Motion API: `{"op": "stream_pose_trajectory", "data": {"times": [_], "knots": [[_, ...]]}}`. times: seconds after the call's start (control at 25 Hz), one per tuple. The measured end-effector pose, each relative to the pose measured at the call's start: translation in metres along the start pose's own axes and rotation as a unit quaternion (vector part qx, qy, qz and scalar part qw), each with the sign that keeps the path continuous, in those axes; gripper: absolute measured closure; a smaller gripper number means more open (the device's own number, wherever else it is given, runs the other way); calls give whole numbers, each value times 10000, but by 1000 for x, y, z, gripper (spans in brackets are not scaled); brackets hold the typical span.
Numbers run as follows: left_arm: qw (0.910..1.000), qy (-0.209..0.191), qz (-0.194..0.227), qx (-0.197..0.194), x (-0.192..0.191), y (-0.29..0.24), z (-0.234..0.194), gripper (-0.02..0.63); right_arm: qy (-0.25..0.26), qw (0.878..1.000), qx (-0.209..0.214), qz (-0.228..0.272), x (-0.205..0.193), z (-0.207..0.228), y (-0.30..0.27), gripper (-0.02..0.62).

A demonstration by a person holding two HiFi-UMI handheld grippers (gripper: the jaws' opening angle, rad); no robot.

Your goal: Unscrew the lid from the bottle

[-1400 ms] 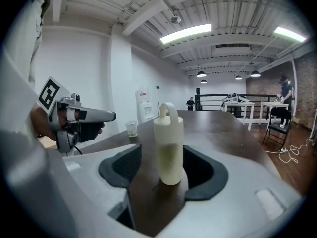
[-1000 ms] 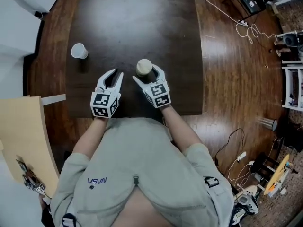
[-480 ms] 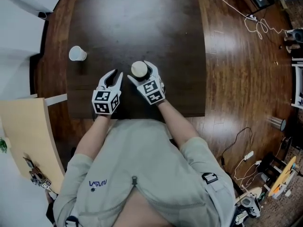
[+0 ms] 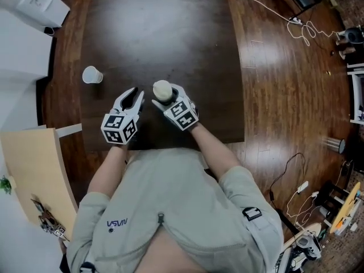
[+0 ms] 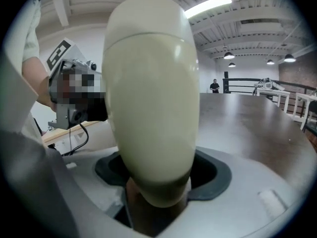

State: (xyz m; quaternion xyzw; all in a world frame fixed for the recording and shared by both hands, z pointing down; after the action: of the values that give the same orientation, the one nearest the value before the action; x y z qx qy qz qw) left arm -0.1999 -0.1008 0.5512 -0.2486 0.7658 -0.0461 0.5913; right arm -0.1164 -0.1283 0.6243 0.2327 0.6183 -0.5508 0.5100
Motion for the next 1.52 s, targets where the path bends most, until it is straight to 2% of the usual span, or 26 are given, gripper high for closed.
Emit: {"op": "stream_pose_trajectory", "data": {"times": [0.12, 0.2, 0.32, 0.4, 0.52, 0.72, 0.76, 0.84, 0.96, 1.04, 1.16, 1.24, 1.52], "knots": [[9989, 11, 97, -464, 23, 8, 7, 522, 49, 9985, 545, -49, 10, -14, 11, 288], [9953, -34, 145, -955, 39, 11, 19, 520, 59, 9949, 995, -146, 17, -22, 23, 288], [9813, -124, 246, -1907, 66, 19, 46, 466, 56, 9847, 1713, -314, 32, -34, 46, 288], [9653, -207, 301, -2586, 84, 27, 66, 449, 90, 9756, 2155, -409, 44, -43, 61, 288], [9392, -307, 330, -3405, 110, 40, 92, 434, 125, 9596, 2770, -480, 61, -57, 81, 288], [8912, -458, 305, -4503, 131, 54, 126, 315, 294, 9313, 3580, -612, 82, -81, 108, 288], [8808, -472, 269, -4703, 133, 56, 133, 288, 361, 9266, 3687, -646, 85, -85, 112, 288], [8634, -564, 195, -5009, 136, 57, 145, 282, 488, 9196, 3835, -693, 91, -91, 117, 288], [8479, -775, 125, -5242, 135, 58, 156, 282, 659, 9146, 3910, -794, 95, -94, 121, 288], [8439, -824, 141, -5300, 135, 56, 159, 302, 768, 9136, 3895, -874, 95, -92, 121, 288], [8451, -923, 208, -5261, 136, 54, 161, 301, 832, 9176, 3784, -893, 94, -88, 121, 288], [8500, -1006, 287, -5164, 138, 54, 160, 302, 814, 9244, 3632, -833, 96, -83, 120, 288], [8757, -1181, 753, -4621, 145, 50, 157, 322, 727, 9574, 2749, -503, 104, -67, 112, 288]]}}
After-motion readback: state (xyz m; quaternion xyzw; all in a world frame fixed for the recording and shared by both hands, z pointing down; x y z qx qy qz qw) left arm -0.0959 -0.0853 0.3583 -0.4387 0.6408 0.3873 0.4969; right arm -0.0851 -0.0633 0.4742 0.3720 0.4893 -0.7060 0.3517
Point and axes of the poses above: the fingertips, and each gripper's own axes: y backward along the fingers, z to its right, x out of its top, the point moved 3 cm from there along y, backward along the fingers, and after that the axes turned 5 degrees about z, right-handed, at the moved point
